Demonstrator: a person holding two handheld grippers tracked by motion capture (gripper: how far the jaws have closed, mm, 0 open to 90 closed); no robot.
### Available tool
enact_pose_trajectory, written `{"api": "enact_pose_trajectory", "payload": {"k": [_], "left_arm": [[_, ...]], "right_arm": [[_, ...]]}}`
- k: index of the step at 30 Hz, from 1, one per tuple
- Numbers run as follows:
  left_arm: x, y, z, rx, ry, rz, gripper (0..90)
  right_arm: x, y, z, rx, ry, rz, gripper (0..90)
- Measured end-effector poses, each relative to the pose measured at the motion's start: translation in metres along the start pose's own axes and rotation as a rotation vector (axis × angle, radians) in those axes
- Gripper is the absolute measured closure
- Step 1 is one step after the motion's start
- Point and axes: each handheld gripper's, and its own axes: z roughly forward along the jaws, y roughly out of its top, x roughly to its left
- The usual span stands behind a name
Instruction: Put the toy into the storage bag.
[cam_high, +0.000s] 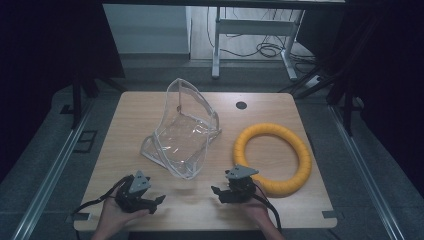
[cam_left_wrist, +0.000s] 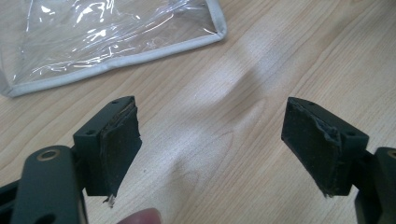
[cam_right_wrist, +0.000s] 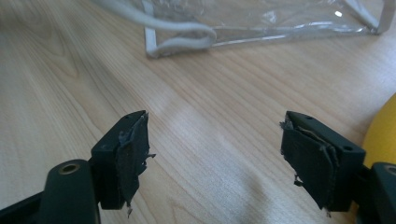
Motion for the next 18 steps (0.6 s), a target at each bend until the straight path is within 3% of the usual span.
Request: {"api": "enact_pose_trajectory", "payload": {"k": [4,6,7,18], "left_arm": [[-0.002,0.000,0.002,0.004,0.000,0.005,19.5],[-0.003,0.000,0.002,0.002,-0.003,0.008,19.5],[-0.003,0.001,0.001,0.002,-0.008,0.010,19.4],[-0.004,0.001,0.003,0.011,-0.023,0.003,19.7]], "right_arm": [[-0.001,0.000,-0.002,-0.010,0.014,0.005,24.6],[0.001,-0.001,-0.004,-0.013,0.031,0.000,29.2],[0.002,-0.001,-0.006,-0.024,0.029,-0.022,30.4],[-0.003,-0.002,-0.013,-0.030,0.030,-0.022,29.7]]}}
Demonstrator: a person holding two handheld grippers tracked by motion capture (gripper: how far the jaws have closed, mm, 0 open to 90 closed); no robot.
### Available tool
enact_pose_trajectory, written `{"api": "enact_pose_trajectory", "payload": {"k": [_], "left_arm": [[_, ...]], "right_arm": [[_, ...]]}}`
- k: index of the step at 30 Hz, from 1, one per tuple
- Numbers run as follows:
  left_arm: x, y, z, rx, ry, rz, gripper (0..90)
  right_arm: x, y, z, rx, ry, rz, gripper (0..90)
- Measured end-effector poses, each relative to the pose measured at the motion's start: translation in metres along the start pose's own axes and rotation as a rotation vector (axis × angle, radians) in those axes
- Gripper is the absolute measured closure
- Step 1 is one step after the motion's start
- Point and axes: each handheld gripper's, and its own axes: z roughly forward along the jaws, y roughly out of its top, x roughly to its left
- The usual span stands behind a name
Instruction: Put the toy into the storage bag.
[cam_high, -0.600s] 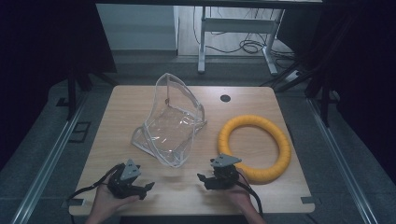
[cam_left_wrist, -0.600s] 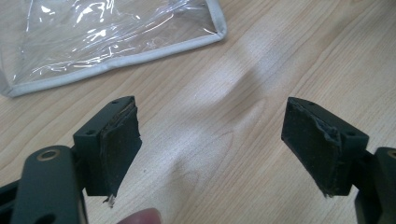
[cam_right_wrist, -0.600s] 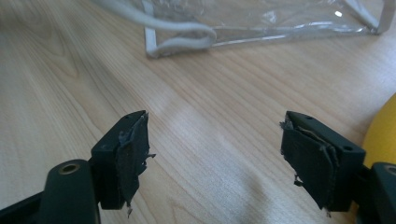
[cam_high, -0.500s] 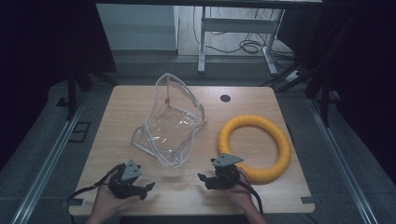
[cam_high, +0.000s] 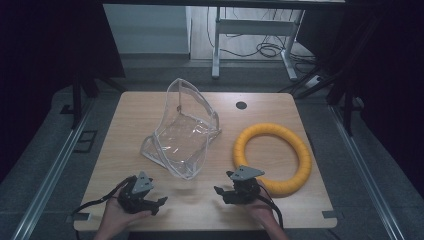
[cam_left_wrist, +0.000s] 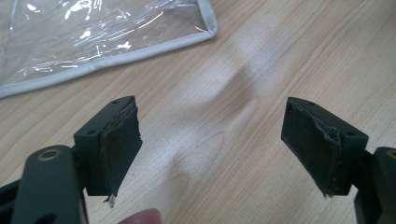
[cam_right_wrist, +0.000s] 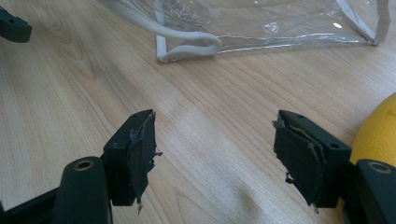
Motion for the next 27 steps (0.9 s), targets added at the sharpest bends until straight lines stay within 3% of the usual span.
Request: {"api": "enact_pose_trajectory", "payload": {"k": [6,16,27], "left_arm": [[0.000,0.000,-0.002,-0.001,-0.009,-0.006,20.3],[0.000,0.001,-0.002,0.003,-0.004,-0.006,20.7],[0.001,0.000,-0.003,0.000,0.001,-0.006,20.5]], "right_arm": [[0.002,0.000,-0.004,-0.021,0.001,-0.026,30.7],[-0.004,-0.001,-0.009,-0.025,-0.004,0.003,30.5],[-0.014,0.003,-0.025,-0.031,-0.015,0.034,29.9]]}}
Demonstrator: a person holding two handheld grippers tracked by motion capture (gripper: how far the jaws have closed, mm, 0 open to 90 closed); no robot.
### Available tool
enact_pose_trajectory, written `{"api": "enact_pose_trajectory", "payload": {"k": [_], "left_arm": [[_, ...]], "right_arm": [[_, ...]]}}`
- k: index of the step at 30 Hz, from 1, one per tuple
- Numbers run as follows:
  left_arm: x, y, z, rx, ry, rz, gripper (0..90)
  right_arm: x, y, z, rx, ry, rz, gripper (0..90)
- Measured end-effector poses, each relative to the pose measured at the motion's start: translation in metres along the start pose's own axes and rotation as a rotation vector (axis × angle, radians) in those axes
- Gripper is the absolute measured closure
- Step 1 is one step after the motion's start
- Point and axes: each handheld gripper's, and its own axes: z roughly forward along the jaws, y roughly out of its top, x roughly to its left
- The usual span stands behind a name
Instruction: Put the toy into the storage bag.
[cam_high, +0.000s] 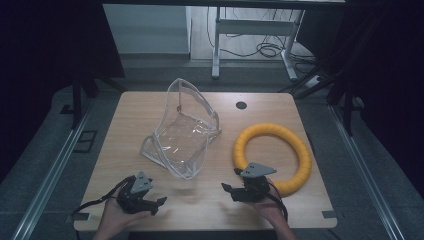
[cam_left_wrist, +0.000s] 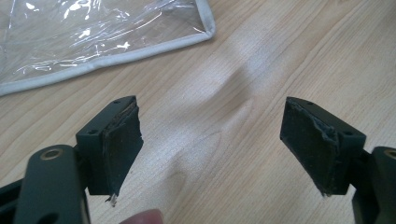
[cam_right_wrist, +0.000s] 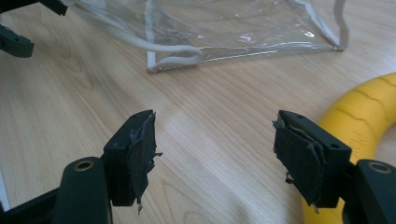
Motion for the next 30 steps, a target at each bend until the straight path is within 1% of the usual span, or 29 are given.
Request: {"api": "enact_pose_trajectory", "payload": {"k": [3,6,10,11,14,16,20,24,26,27,30], "left_arm": [[0.000,0.000,0.000,0.000,0.001,0.000,20.4],[0.000,0.000,0.001,0.001,0.002,0.001,20.4],[-0.001,0.000,0.002,0.004,-0.001,0.004,20.3],[-0.001,0.000,0.002,0.004,0.001,0.004,20.2],[0.000,0.000,0.000,-0.003,0.004,-0.002,20.2],[0.000,0.000,-0.001,-0.006,0.007,-0.004,20.2],[-0.001,0.000,0.000,-0.008,0.001,-0.001,19.9],[-0.001,0.001,-0.001,-0.008,0.003,0.004,19.8],[-0.001,0.001,-0.001,-0.006,0.009,0.006,19.9],[-0.001,0.001,-0.001,-0.006,0.010,0.007,19.9],[-0.001,0.001,-0.001,-0.009,0.010,0.001,19.9]], "right_arm": [[-0.004,0.001,-0.004,-0.001,0.005,0.009,29.9],[-0.007,0.002,-0.009,-0.003,0.004,0.005,29.4],[-0.007,-0.002,-0.016,0.009,-0.015,-0.044,29.4],[-0.008,-0.003,-0.017,0.012,-0.016,-0.046,29.5],[-0.012,-0.003,-0.021,0.011,-0.017,-0.040,29.4],[-0.015,-0.004,-0.023,0.008,-0.029,-0.027,29.7],[-0.020,-0.006,-0.024,0.014,-0.024,-0.013,30.5],[-0.025,-0.009,-0.025,0.027,-0.028,0.002,30.3],[-0.028,-0.010,-0.026,0.033,-0.032,0.018,30.6],[-0.029,-0.010,-0.026,0.044,-0.031,0.028,30.4],[-0.032,-0.010,-0.027,0.054,-0.028,0.025,30.5]]}}
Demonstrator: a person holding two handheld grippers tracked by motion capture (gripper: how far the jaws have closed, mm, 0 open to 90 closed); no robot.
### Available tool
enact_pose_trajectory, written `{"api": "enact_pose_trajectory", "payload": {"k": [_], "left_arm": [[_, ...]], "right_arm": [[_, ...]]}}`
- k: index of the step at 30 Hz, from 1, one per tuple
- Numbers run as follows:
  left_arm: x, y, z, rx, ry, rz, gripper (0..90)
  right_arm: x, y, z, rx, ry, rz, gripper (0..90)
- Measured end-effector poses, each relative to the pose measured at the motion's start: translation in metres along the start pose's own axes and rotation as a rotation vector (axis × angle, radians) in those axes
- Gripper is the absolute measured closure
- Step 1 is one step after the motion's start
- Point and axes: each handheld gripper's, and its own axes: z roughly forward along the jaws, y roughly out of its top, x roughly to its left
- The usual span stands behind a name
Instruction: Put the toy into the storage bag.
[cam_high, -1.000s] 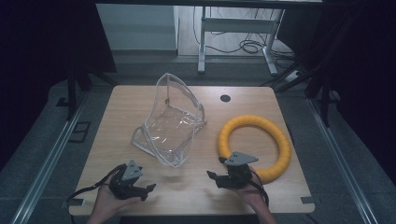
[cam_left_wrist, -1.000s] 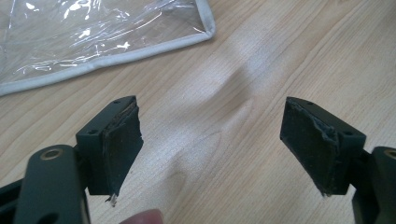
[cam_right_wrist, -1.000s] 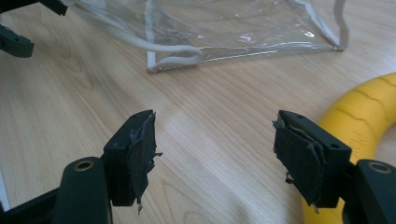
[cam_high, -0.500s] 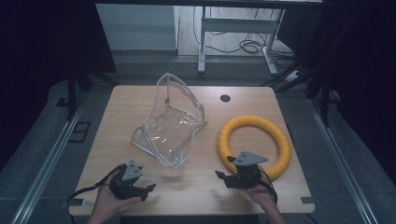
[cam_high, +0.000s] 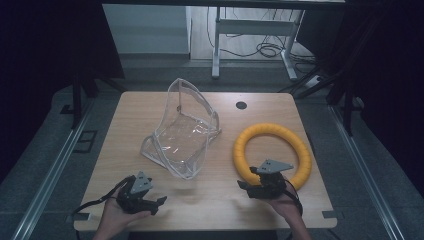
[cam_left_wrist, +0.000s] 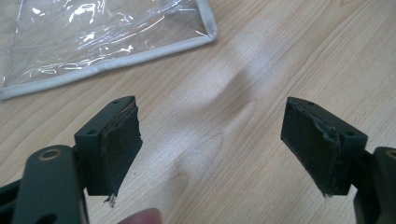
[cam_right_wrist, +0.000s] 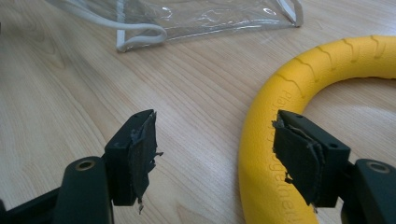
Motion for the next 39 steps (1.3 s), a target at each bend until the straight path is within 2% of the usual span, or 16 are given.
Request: {"api": "enact_pose_trajectory", "payload": {"k": [5,6,9,10,15,17,18,21,26,33,34,35,37,38,39], "left_arm": [[0.000,0.001,0.000,-0.006,-0.005,-0.004,19.4],[0.000,0.001,-0.001,-0.005,-0.007,-0.002,19.2],[0.001,0.001,-0.001,-0.009,-0.010,0.000,18.9],[0.001,0.001,-0.001,-0.018,-0.021,-0.001,17.7],[0.001,0.001,0.000,-0.025,-0.031,-0.002,16.5],[0.000,0.001,0.000,-0.023,-0.030,-0.005,16.0],[0.000,0.001,0.000,-0.024,-0.029,-0.002,16.0],[0.001,0.001,-0.001,-0.030,-0.025,-0.006,15.9],[0.001,0.001,-0.001,-0.037,-0.027,-0.007,14.9],[0.001,0.002,0.000,-0.036,-0.036,-0.002,14.1],[0.001,0.002,0.000,-0.035,-0.037,-0.001,14.1],[0.001,0.002,0.000,-0.035,-0.038,0.001,14.1],[0.001,0.002,0.000,-0.031,-0.039,0.004,14.1],[0.001,0.002,0.000,-0.028,-0.036,0.004,14.1],[0.001,0.002,0.000,-0.028,-0.036,0.004,14.1]], "right_arm": [[-0.004,0.004,-0.004,0.023,0.009,-0.029,30.4],[-0.005,0.007,-0.005,0.044,0.004,-0.047,30.4],[-0.008,0.009,-0.006,0.067,0.005,-0.060,30.3],[-0.011,0.012,-0.007,0.090,0.004,-0.066,30.5],[-0.020,0.018,-0.007,0.138,-0.004,-0.075,31.8],[-0.023,0.021,-0.006,0.155,0.009,-0.075,31.7],[-0.025,0.023,-0.005,0.184,0.013,-0.087,31.3],[-0.027,0.025,-0.004,0.214,0.018,-0.093,31.2],[-0.033,0.026,0.001,0.304,0.025,-0.103,30.6],[-0.035,0.031,0.009,0.361,0.043,-0.102,30.6],[-0.035,0.033,0.013,0.397,0.045,-0.111,30.5],[-0.035,0.033,0.013,0.397,0.045,-0.111,30.5],[-0.034,0.036,0.018,0.437,0.041,-0.117,30.5],[-0.034,0.037,0.023,0.481,0.036,-0.129,30.6],[-0.034,0.037,0.023,0.481,0.036,-0.129,30.6]]}}
